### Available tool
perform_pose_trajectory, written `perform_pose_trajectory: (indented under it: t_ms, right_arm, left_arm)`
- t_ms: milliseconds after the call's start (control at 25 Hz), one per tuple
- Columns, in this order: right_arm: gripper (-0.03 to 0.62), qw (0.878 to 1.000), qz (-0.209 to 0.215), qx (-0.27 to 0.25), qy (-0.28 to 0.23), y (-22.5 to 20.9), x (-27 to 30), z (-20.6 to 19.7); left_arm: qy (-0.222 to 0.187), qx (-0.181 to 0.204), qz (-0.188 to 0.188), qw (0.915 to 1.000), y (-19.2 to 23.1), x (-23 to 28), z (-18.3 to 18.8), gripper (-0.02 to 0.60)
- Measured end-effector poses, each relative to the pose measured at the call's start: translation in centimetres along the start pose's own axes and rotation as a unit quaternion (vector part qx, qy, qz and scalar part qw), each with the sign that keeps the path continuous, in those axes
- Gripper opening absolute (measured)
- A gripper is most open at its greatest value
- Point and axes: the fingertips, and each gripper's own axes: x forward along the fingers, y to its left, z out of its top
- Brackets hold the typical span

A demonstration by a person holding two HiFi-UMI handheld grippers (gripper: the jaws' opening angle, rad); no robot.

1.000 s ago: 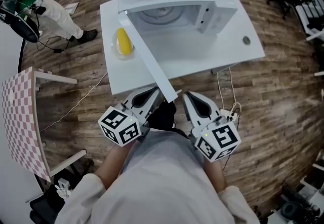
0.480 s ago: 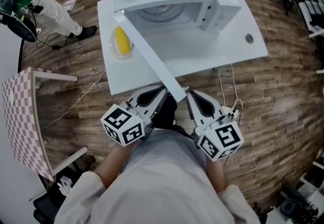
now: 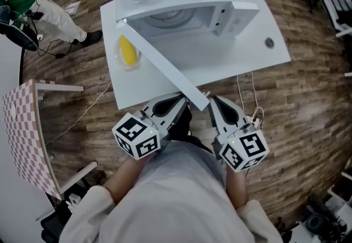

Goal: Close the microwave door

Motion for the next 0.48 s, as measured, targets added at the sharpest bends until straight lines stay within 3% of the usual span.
perform_pose_trajectory:
  t_ms: [480]
  right_arm:
    - [0.023,1.000,-0.022,0.015,-0.001,-3.3,1.4,1.4]
  left_arm:
    - [0.020,0.003,-0.034,0.9992,-0.2,3.4,1.1,0.012]
